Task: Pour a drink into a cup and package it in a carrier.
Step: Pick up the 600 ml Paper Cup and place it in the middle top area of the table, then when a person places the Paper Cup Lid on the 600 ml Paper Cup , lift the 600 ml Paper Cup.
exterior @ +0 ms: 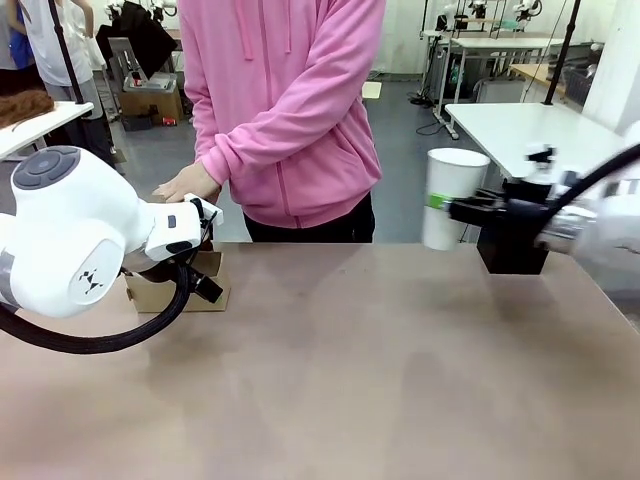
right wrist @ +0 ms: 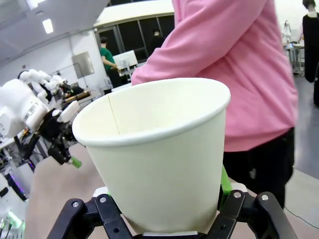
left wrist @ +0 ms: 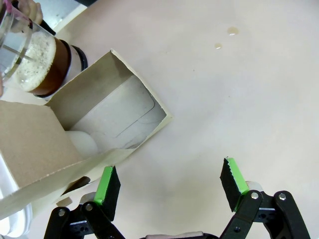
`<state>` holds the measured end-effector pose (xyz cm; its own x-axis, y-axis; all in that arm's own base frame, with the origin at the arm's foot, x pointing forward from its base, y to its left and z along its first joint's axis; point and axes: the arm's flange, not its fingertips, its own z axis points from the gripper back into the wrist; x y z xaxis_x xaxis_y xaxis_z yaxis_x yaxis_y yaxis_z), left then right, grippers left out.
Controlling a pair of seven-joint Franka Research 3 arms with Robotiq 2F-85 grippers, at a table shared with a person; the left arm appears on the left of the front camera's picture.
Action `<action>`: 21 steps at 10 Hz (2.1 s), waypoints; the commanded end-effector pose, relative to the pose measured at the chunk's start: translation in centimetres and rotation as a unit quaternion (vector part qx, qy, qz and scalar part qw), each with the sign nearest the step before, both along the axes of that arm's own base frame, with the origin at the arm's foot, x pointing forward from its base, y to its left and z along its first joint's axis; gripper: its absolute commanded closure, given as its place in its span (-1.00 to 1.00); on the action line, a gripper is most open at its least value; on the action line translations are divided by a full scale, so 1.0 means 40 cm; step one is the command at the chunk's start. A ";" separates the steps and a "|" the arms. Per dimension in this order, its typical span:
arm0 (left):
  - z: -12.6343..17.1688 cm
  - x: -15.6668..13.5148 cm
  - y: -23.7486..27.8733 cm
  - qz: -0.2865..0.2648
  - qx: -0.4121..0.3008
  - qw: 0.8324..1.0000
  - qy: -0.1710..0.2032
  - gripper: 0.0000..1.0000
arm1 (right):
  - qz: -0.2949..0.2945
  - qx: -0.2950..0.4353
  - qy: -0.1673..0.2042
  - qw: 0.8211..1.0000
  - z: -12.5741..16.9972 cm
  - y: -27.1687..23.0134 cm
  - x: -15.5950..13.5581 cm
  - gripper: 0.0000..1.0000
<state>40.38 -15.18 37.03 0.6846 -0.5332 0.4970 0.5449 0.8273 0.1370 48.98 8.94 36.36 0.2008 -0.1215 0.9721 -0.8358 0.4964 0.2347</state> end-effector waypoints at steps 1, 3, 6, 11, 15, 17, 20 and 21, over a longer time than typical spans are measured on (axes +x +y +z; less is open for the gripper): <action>0.001 -0.001 0.000 0.000 -0.001 1.000 0.000 -1.00 | -0.021 -0.005 -0.015 1.000 -0.073 0.099 0.114 -0.60; 0.001 -0.001 0.000 0.000 -0.001 1.000 0.000 -1.00 | -0.012 -0.004 -0.019 1.000 -0.152 0.171 0.172 -0.60; 0.001 -0.001 0.000 0.000 -0.001 1.000 0.000 -1.00 | -0.028 -0.035 -0.039 0.998 -0.221 0.199 0.199 -0.60; 0.001 -0.001 0.000 0.000 -0.001 1.000 0.000 -1.00 | -0.003 -0.025 -0.026 0.999 -0.235 0.180 0.202 -0.60; 0.001 -0.001 0.000 0.000 -0.001 1.000 0.000 -1.00 | -0.003 -0.025 -0.026 0.999 -0.235 0.180 0.202 -0.60; 0.001 -0.001 0.000 0.000 -0.001 1.000 0.000 -1.00 | -0.003 -0.025 -0.026 0.999 -0.235 0.180 0.202 -0.60; 0.001 -0.001 0.000 0.000 -0.001 1.000 0.000 -1.00 | -0.003 -0.025 -0.026 0.999 -0.235 0.180 0.202 -0.60; 0.001 -0.001 0.000 0.000 -0.001 1.000 0.000 -1.00 | -0.003 -0.025 -0.026 0.999 -0.235 0.180 0.202 -0.60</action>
